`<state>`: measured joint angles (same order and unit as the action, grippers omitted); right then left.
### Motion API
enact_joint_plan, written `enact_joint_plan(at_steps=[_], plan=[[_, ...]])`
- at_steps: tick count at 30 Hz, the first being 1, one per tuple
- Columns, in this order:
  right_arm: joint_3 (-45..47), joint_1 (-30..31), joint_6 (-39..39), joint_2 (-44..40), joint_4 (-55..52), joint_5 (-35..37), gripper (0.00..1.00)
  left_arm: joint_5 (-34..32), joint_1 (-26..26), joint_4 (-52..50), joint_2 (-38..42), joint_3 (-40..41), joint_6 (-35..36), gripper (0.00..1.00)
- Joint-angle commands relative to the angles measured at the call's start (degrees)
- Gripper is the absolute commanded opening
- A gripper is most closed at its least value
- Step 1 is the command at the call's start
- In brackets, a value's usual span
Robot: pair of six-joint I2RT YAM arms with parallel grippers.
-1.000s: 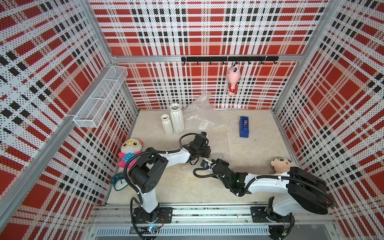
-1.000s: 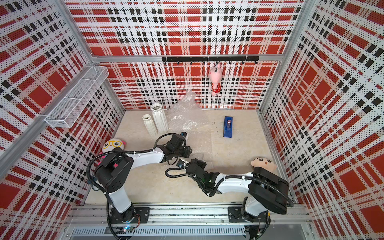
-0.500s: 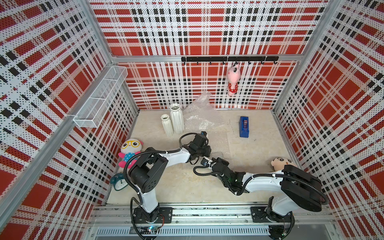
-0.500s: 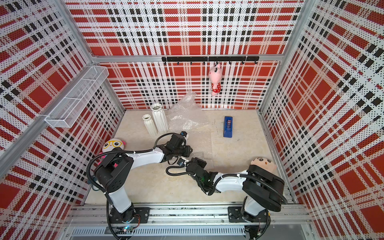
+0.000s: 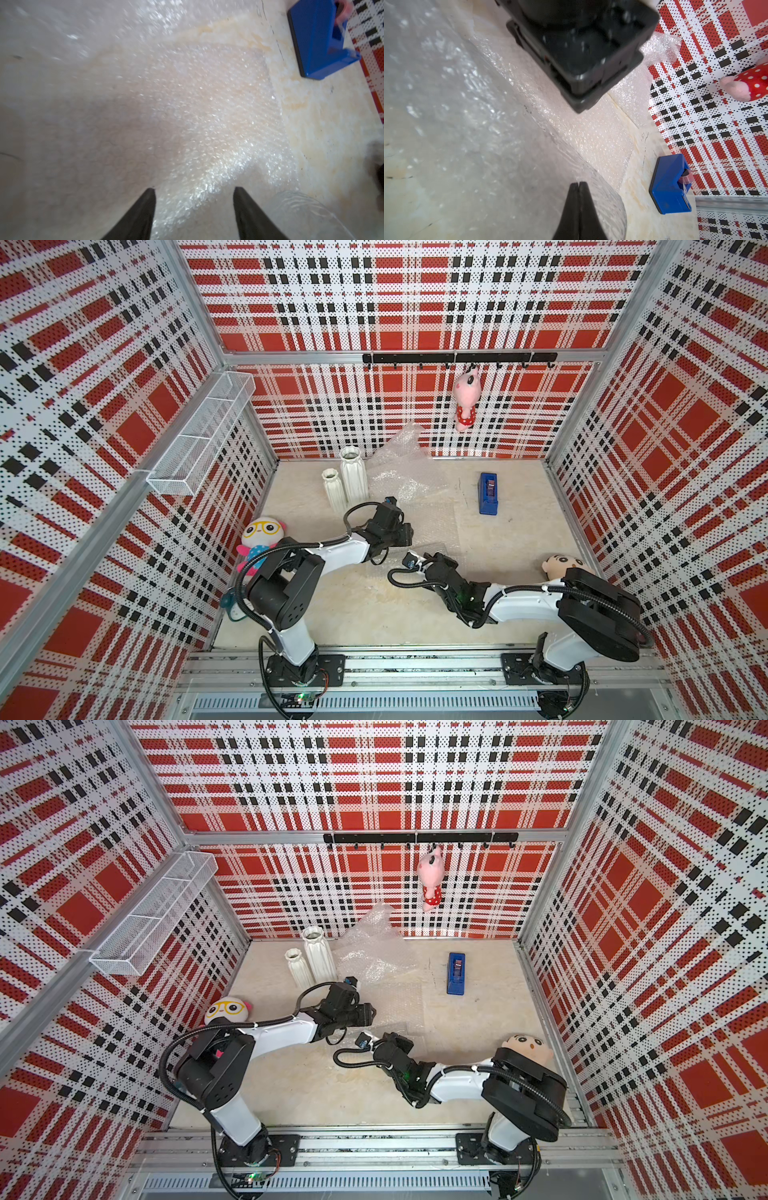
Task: Wrap vases in bubble wrap
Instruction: Wrap the vase in bubble wrap.
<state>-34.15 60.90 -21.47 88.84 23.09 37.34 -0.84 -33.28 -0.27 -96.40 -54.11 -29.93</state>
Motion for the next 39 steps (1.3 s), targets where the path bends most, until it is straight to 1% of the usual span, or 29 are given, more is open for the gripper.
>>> enact_joint_plan(at_steps=[1,3,5,7,10,13,15,17,21,22,28,36,39], plan=[[0.40,-0.96,-0.67,1.58,-0.32,-0.83,0.00,-8.98,0.95,0.01,9.57,3.53,-2.96,0.69],[0.14,-1.14,-0.67,1.85,-0.18,-1.28,0.00,-15.17,-0.03,-0.21,16.84,7.73,-3.65,0.68],[-0.29,-1.37,-0.77,2.19,-0.21,-1.53,0.00,-20.33,-2.30,-0.63,24.50,12.37,-4.23,0.66],[-0.58,-1.57,-1.00,2.41,-0.16,-1.91,0.00,-25.02,-6.39,-0.77,33.17,17.72,-4.96,0.64],[-0.91,-1.85,-1.29,2.69,-0.01,-2.49,0.00,-26.98,-12.50,-1.22,41.84,23.08,-6.86,0.62],[-1.18,-2.10,-1.46,2.67,0.02,-2.79,0.00,-27.09,-17.17,-1.45,44.50,26.78,-10.05,0.60],[-1.18,-2.43,-1.43,2.73,0.17,-3.14,0.00,-26.60,-18.77,0.98,43.80,28.94,-11.78,0.60],[-1.27,-2.68,-1.51,2.84,0.31,-3.25,0.00,-24.29,-18.01,3.52,41.69,30.47,-13.62,0.59],[-1.51,-2.90,-1.64,3.03,0.49,-3.55,0.00,-15.50,-12.45,11.34,35.75,32.57,-15.33,0.57],[-1.53,-2.90,-1.59,3.06,0.57,-3.59,0.00,-14.46,-11.45,12.09,34.04,32.37,-15.29,0.57],[-1.71,-2.90,-1.55,3.47,0.74,-3.51,0.00,-11.71,-10.23,13.83,27.00,29.94,-14.10,0.59],[-1.82,-3.07,-1.53,4.13,1.43,-3.66,0.01,-9.91,-9.70,14.60,22.65,28.66,-13.95,0.62],[-1.83,-3.16,-1.63,4.37,1.77,-3.78,0.02,-9.79,-9.37,13.90,21.48,27.93,-13.62,0.62]])
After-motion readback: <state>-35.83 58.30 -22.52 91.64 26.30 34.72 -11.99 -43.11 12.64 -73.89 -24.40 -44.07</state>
